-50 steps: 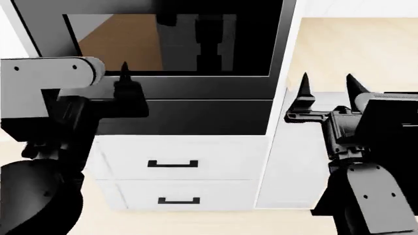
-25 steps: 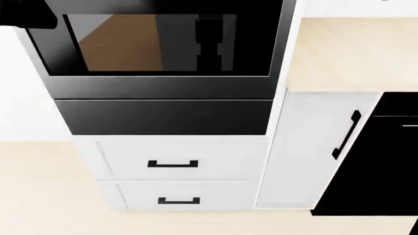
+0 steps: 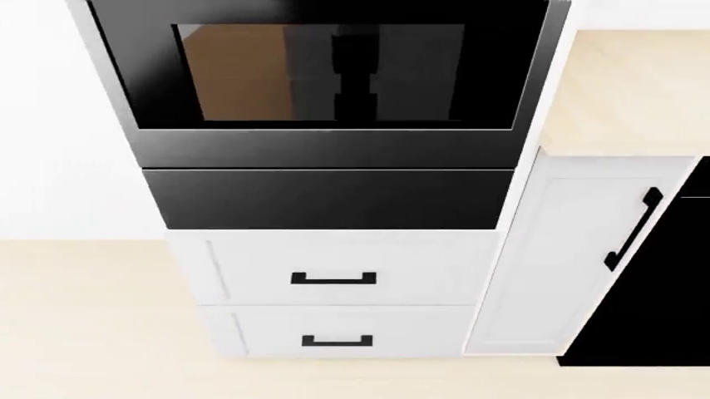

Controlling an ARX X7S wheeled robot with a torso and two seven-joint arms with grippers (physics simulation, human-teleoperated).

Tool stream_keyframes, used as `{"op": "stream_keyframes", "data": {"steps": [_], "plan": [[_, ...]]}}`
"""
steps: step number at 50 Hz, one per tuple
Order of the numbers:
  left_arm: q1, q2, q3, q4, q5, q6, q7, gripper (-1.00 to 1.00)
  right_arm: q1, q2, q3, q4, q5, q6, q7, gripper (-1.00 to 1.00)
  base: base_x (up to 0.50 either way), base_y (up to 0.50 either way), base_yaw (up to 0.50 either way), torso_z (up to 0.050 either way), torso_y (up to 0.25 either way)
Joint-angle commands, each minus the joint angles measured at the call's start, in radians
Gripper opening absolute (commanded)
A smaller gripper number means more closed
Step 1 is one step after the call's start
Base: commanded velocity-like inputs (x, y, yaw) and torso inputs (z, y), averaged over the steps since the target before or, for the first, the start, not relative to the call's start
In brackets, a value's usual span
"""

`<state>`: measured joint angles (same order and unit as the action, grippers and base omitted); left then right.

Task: Close the microwave door

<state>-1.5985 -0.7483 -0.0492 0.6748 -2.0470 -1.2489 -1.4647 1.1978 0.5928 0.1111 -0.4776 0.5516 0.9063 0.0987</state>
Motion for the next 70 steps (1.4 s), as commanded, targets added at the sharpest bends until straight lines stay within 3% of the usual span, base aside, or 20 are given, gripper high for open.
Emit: {"op": "stream_keyframes", "data": {"steps": [1,70], "plan": [[-0.025,-0.021,0.018,0.003,-0.017,0.032,-0.004,1.0,0.008,0.013,-0.007,-0.015,-0.007,-0.016,-0.005,1.0,0.0,0.5,0.0,0.0,0.0],[-0.035,-0.079,0.078,0.027,0.017,0.12,0.047,1.0,0.042,0.037,-0.019,-0.019,-0.013,-0.021,0.012,1.0,0.0,0.5,0.0,0.0,0.0]]}}
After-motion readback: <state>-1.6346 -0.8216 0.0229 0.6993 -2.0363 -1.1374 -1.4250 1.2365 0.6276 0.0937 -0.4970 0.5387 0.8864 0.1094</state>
